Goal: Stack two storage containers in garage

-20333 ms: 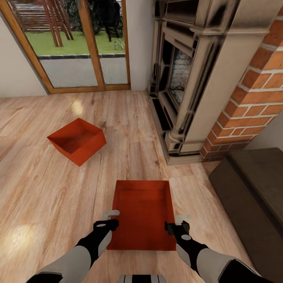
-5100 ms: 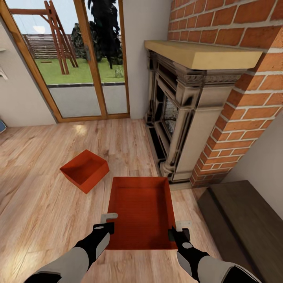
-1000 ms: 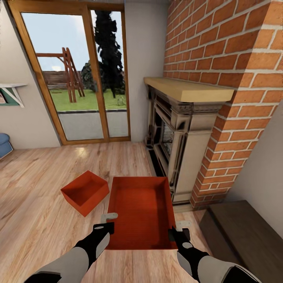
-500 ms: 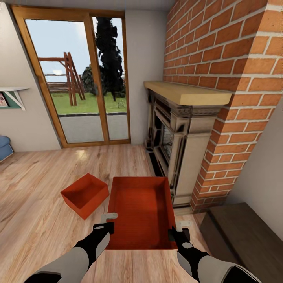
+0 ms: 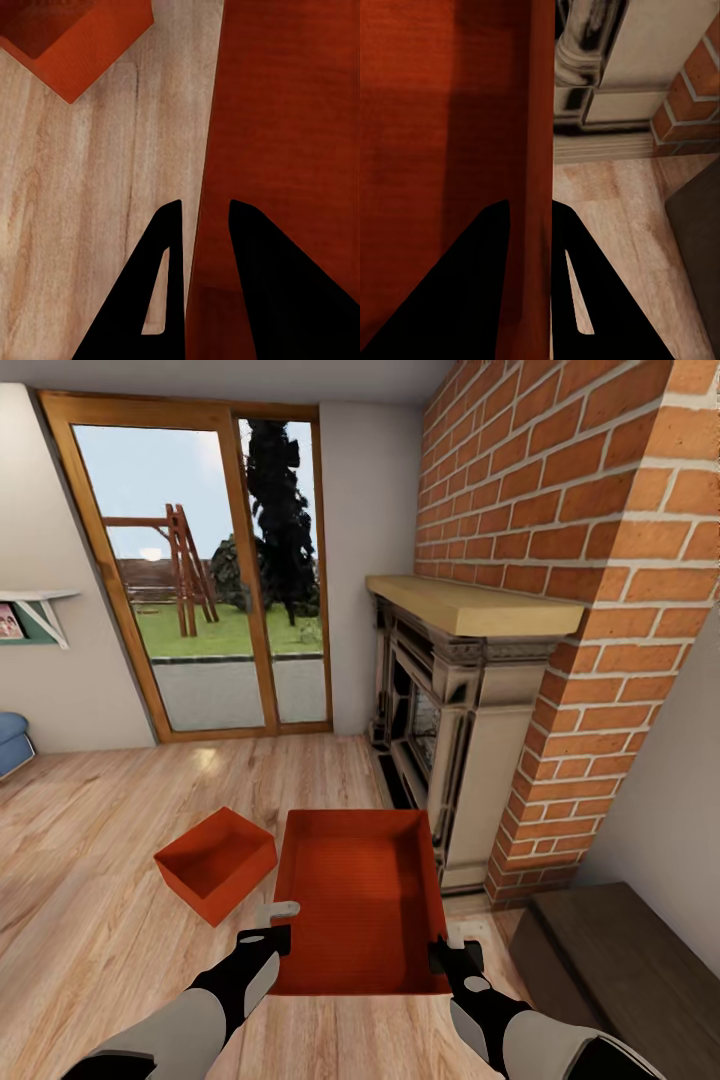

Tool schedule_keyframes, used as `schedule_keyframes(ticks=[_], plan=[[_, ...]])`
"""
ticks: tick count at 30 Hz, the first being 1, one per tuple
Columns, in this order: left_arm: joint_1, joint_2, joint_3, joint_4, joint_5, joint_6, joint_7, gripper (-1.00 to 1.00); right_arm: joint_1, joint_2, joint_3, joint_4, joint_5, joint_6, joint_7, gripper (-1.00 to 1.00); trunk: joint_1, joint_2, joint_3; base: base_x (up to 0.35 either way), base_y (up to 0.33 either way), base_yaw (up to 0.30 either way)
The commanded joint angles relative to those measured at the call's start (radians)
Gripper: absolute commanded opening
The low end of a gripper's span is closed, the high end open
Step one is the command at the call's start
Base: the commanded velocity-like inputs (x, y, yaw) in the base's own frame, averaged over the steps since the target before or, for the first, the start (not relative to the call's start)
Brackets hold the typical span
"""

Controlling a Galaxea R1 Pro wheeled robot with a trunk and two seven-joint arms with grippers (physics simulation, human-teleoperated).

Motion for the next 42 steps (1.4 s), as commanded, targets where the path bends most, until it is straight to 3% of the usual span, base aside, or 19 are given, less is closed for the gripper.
schedule_keyframes(ticks=[1, 23, 42], plan=[[0.000, -0.001, 0.024, -0.006, -0.017, 0.006, 0.008, -1.00, 0.000, 0.001, -0.016, 0.001, -0.009, 0.000, -0.001, -1.00, 0.000, -0.001, 0.000, 0.000, 0.000, 0.000], [-0.001, -0.001, 0.025, -0.008, -0.017, 0.006, 0.008, -1.00, 0.000, 0.001, -0.016, 0.001, -0.009, 0.000, -0.001, -1.00, 0.000, -0.001, 0.034, 0.000, 0.000, -0.001], [-0.001, -0.001, 0.024, -0.008, -0.017, 0.006, 0.008, -1.00, 0.000, 0.001, -0.016, 0.001, -0.009, 0.002, -0.001, -1.00, 0.000, -0.001, 0.037, 0.000, 0.000, -0.001]])
